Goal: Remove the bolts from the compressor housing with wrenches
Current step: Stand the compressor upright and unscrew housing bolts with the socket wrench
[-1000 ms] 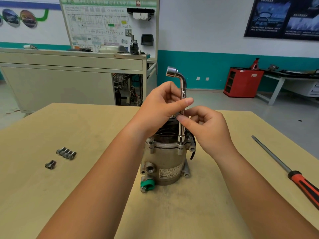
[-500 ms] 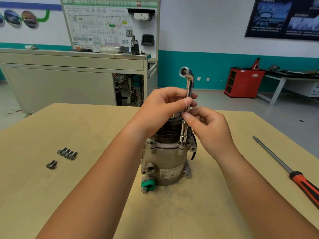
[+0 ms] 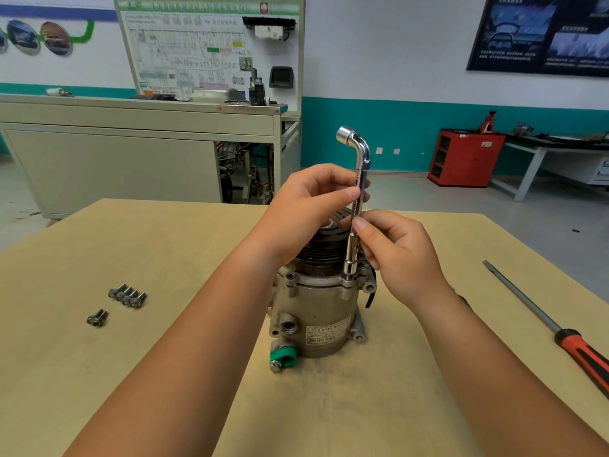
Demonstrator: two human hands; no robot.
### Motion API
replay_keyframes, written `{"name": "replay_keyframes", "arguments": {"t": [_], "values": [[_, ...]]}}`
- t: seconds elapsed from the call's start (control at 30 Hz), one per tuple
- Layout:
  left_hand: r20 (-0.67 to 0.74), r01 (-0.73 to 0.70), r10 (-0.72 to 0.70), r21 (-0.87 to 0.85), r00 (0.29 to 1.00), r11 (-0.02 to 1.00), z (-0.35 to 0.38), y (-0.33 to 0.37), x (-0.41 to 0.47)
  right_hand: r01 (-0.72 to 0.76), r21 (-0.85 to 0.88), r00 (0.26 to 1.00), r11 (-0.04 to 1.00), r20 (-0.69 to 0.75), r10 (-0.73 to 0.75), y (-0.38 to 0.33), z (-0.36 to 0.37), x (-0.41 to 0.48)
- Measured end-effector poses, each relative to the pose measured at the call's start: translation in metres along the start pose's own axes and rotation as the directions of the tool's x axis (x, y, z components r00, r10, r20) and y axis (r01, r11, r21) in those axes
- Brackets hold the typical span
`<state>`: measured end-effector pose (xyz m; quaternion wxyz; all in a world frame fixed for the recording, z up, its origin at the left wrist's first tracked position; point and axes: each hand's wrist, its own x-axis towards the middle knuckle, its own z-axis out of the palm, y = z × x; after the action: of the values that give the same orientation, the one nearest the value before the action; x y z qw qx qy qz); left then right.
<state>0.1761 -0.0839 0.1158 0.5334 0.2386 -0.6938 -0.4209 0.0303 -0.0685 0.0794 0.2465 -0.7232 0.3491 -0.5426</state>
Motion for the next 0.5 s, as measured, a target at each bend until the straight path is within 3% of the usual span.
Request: {"name": "replay_keyframes", "arguments": {"t": [0.17,0.37,0.5], "values": [[-0.008,-0.021,0.021,0.039,1.000,0.999,-0.0005,-0.0011,-0.0006,-0.008,0.029,1.000,1.000,0.010,0.008,-0.0006,0.0015,0.0004],[0.023,-0.045,0.044,0.042,0.999,0.998,-0.0001,0.0005,0.0008,-0.053,0.007,0.995,0.999,-0.088,0.053,0.0017,0.0035,0.0038],[-0.001,-0.024,0.024,0.078,1.000,0.997,-0.0002,-0.0027,0.0024,-0.001,-0.003,0.999,1.000,-0.044,0.001,-0.0021,0.0035,0.0023]]}}
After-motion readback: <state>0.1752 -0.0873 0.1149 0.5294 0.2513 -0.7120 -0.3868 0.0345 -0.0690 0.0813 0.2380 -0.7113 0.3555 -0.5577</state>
